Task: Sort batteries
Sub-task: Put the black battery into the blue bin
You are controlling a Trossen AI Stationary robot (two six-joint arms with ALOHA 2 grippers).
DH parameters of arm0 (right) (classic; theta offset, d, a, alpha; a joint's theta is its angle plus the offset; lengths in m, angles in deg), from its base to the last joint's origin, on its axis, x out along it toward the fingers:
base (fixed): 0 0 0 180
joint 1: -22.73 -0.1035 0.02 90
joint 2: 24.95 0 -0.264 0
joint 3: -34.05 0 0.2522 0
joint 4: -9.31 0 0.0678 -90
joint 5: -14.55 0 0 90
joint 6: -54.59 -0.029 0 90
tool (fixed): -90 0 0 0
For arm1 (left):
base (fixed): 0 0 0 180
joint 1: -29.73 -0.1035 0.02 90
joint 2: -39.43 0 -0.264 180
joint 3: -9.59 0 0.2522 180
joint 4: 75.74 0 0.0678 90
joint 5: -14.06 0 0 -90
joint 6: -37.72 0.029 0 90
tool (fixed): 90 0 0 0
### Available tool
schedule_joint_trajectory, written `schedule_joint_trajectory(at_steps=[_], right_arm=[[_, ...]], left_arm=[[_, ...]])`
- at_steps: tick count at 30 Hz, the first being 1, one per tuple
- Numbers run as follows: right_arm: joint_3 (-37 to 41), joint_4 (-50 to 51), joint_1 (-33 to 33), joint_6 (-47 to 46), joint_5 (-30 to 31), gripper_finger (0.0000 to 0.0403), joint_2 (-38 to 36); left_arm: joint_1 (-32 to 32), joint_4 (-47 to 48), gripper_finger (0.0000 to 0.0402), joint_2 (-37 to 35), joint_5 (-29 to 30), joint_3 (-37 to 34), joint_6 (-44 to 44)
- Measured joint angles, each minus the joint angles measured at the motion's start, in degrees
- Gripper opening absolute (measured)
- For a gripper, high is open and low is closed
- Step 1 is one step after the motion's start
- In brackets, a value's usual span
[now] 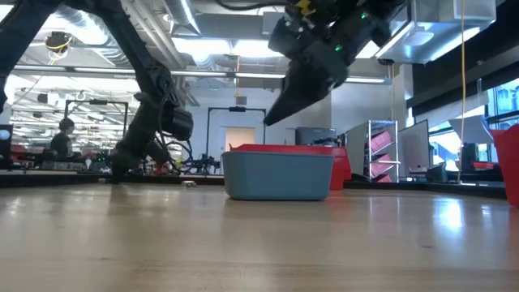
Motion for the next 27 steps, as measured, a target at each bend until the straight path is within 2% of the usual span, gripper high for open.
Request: schedule_joint_trajectory(at_steps=[6,12,15,18,21,24,27], right_arm=[[4.1,-2.2,1.0,2.9,0.0,0.0106,-4.4],[12.8,-22.3,2.2,0.5,-4.5,0.0106,-5.0],[16.6,-34.6,2.5,-0.4,-3.8,0.0106,-4.2],[18.3,-43.8,2.5,-1.5,-1.8,0.0106,-3.5],[18.2,-45.7,2.5,1.2,2.1,0.0106,-2.8],[17.8,-45.6,2.5,4.5,7.1,0.0106,-2.3],[17.8,-45.0,3.6,4.6,8.3,0.0106,-2.3]], left_arm=[[4.7,-1.1,0.0007,-5.7,-5.3,-0.1,-7.1],[7.3,-5.2,0.0003,-17.8,-15.3,-1.2,-12.0],[9.5,-10.3,0.0003,-25.7,-20.6,-3.2,-13.3],[12.4,-19.8,0.0003,-33.8,-26.4,-7.6,-14.5],[15.7,-33.6,0.0003,-40.3,-31.7,-13.8,-17.5],[18.3,-46.0,0.0002,-44.3,-32.6,-20.2,-21.3],[20.0,-53.2,0.0001,-46.1,-32.1,-24.8,-23.9]])
